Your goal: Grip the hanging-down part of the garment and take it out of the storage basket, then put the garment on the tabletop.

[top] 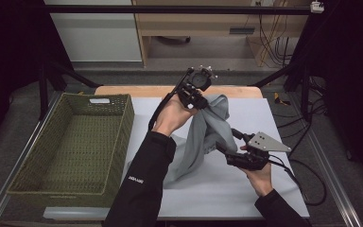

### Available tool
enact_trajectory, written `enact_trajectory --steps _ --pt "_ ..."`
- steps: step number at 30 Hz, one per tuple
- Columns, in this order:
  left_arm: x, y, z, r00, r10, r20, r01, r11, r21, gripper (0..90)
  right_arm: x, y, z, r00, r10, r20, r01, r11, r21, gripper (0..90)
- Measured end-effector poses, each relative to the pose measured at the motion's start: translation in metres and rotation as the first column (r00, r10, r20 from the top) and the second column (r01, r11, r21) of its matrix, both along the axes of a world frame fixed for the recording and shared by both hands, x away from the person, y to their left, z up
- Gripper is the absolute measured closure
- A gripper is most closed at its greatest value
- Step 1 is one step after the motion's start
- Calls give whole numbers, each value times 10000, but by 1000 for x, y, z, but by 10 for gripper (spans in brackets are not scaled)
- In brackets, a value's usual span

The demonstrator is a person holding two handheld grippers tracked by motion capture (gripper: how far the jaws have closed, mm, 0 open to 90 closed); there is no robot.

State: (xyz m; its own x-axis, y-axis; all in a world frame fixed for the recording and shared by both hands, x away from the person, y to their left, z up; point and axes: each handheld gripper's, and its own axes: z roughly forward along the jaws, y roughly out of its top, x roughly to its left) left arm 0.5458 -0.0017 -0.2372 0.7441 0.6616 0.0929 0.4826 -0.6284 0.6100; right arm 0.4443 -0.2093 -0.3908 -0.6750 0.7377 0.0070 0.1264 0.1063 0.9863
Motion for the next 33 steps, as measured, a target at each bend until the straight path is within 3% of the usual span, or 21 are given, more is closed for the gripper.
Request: enact_trajectory --steps 2,4,10,13,14,18,22,25,26,30,33 --pt "0 3 -1 10000 6 4 -6 10000 -7 825 -4 -3 2 9996 -265 -43 266 9994 219 22" --pt "1 6 -2 9999 101 -2 -101 9999 -73 825 -7 -6 3 9993 -373 97 370 9989 275 4" --pt "1 11 -4 9999 139 -16 -139 9999 -69 825 -12 -23 -1 9951 -969 197 960 9945 409 2" --pt "1 13 -5 9999 151 -13 -151 9999 -81 825 -13 -34 -5 9925 -1224 73 1221 9919 340 2" --pt "1 14 -6 9997 242 -31 -243 9994 -265 825 -15 -38 -8 9913 -1311 -136 1316 9901 480 2" --pt "2 17 -7 9999 150 -22 -150 9996 -232 824 -18 -48 -15 9917 -1282 -53 1283 9914 247 2" --pt "-1 21 -12 9994 334 78 -331 9988 -374 824 -22 -52 -19 9916 -1295 -40 1296 9906 442 2" --pt "-2 23 -16 9998 204 75 -201 9993 -319 823 -24 -53 -22 9933 -1144 -155 1149 9927 365 2" --pt "-4 23 -22 9996 268 81 -264 9983 -519 823 -24 -53 -22 9932 -1160 -133 1165 9925 371 2" --pt "-6 23 -35 9999 97 42 -95 9993 -365 822 -24 -54 -24 9945 -1048 -3 1047 9940 312 2" --pt "-10 22 -53 10000 -25 -2 25 9996 -269 821 -24 -54 -23 9938 -1102 -127 1106 9933 343 2"
